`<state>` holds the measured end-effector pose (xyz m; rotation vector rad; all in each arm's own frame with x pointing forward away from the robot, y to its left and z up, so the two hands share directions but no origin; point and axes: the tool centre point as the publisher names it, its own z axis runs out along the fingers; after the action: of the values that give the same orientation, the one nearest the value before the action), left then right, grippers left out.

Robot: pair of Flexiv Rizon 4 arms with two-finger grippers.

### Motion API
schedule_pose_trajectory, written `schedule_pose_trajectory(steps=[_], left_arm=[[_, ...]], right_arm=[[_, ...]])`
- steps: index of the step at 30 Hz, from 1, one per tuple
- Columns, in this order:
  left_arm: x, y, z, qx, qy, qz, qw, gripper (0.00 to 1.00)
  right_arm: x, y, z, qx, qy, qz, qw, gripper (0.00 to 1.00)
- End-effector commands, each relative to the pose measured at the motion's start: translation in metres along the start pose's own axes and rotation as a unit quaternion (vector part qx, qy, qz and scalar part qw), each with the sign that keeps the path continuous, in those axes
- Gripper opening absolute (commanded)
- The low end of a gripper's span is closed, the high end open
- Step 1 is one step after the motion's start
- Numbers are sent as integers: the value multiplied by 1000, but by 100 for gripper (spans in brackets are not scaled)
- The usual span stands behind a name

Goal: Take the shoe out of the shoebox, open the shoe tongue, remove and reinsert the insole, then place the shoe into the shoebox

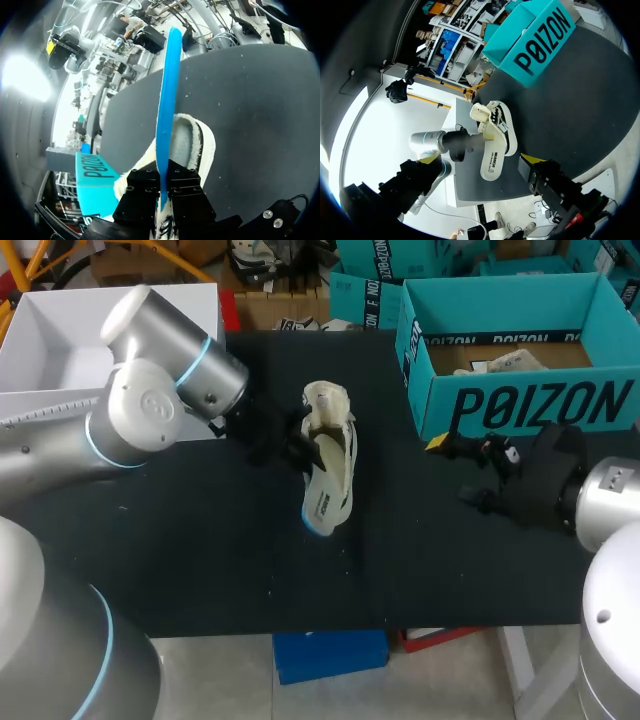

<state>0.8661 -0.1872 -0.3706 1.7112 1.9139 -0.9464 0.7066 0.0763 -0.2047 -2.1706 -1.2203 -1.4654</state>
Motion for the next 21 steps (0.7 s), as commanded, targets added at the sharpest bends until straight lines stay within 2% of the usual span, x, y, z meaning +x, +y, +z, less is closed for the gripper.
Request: schedule_pose_trajectory(steps=[1, 16, 21], left_arm=[[-2, 6, 3, -2, 6, 1, 1000, 0], [-13, 24, -1, 2, 30, 14, 999, 0], [-19, 21, -1, 13, 35, 23, 999, 0]], right_arm=[[-7, 0, 0, 107, 28, 8, 994, 100], [-7, 0, 0, 107, 28, 8, 994, 100], [-7, 0, 0, 107, 28, 8, 994, 100]])
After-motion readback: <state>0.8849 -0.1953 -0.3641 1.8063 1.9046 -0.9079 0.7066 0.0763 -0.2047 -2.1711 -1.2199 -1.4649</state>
